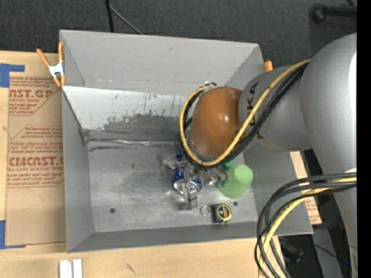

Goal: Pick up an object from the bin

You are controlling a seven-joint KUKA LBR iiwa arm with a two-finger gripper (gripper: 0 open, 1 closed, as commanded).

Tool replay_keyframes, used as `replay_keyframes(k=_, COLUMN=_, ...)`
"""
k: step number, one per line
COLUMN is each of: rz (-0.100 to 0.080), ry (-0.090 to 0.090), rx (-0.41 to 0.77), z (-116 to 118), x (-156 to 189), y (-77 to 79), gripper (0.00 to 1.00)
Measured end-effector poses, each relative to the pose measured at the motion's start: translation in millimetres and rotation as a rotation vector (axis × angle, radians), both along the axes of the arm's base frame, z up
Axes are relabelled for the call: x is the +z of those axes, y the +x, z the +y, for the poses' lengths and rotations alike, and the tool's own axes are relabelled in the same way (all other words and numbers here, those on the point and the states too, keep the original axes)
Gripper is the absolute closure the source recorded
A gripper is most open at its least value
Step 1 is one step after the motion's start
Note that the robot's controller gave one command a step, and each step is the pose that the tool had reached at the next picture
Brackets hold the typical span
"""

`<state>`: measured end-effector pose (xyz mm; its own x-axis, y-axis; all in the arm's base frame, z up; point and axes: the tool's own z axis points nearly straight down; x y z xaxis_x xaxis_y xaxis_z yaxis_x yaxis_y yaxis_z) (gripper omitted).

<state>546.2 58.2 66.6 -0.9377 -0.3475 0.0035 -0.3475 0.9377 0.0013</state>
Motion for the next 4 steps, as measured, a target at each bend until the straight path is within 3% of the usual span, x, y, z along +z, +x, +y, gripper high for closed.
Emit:
replay_keyframes(k=1, rz=-0.007, ry=0.001, rx=0.12, z=-10, x=3, y=32.3, gripper=0.0)
replay_keyframes(k=2, rz=-0.009, ry=0.003, rx=0.064, z=-3, x=35, y=47.7, gripper=0.0)
replay_keyframes(k=3, rz=-0.002, ry=0.002, rx=0.305, z=-12, x=2, y=43.3, gripper=0.0)
replay_keyframes(k=4, rz=-0.002, ry=0.004, rx=0.303, z=-10, x=2, y=43.3, gripper=0.0)
